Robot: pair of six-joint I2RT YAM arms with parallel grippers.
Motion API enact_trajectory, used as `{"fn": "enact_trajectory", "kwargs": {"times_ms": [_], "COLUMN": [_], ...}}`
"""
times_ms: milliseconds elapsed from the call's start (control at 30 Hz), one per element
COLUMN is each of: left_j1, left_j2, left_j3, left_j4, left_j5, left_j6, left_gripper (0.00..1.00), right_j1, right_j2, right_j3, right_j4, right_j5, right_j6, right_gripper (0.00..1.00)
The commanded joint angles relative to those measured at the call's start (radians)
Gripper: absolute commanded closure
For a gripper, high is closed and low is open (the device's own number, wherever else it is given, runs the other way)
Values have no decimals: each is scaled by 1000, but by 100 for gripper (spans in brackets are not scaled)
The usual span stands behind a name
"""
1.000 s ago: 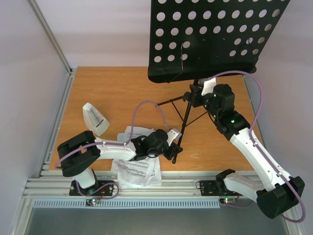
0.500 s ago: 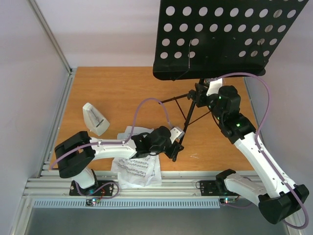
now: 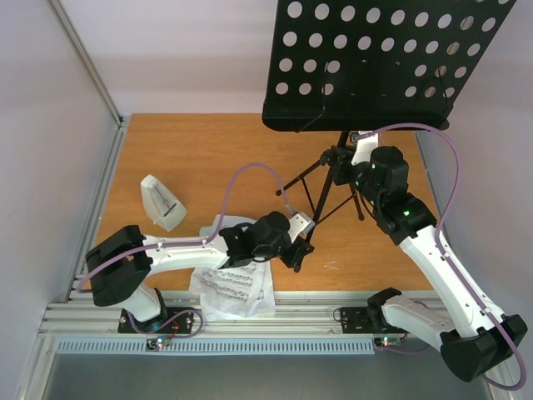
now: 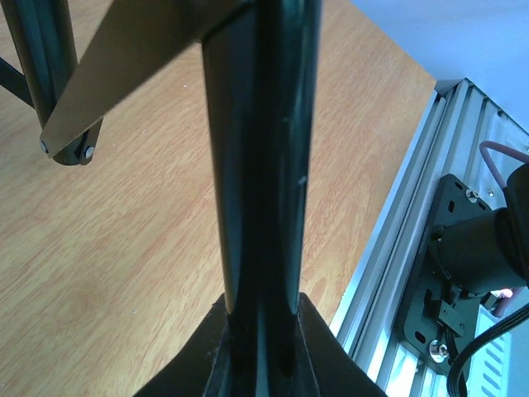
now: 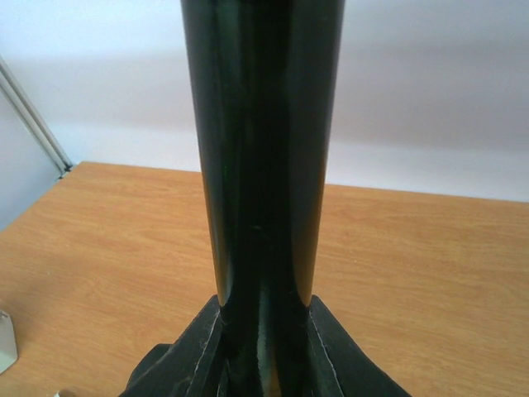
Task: Pack up the instrument practice props
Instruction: Close the music stand at the center of the board.
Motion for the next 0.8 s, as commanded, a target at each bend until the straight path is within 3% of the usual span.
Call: {"fn": "enact_trajectory", "kwargs": {"times_ms": [0,500,767], "left_j1": [-3,-3,-3], "left_j2": [-83,-156,-156], "left_j3": [82,190,171], "left_j4": [143,17,49], "left_j5": [0,248,323], "left_j6": [59,-83,-193], "left_gripper": [100,100,100], "right_j1": [13,14,15], "right_j2": [-31,12,29], "right_j3": [95,335,360], "right_j4": [53,-372,-480], "right_j5": [-38,-64,7], "right_j6": [-16,33,47], "right_gripper": [99,99,99]}}
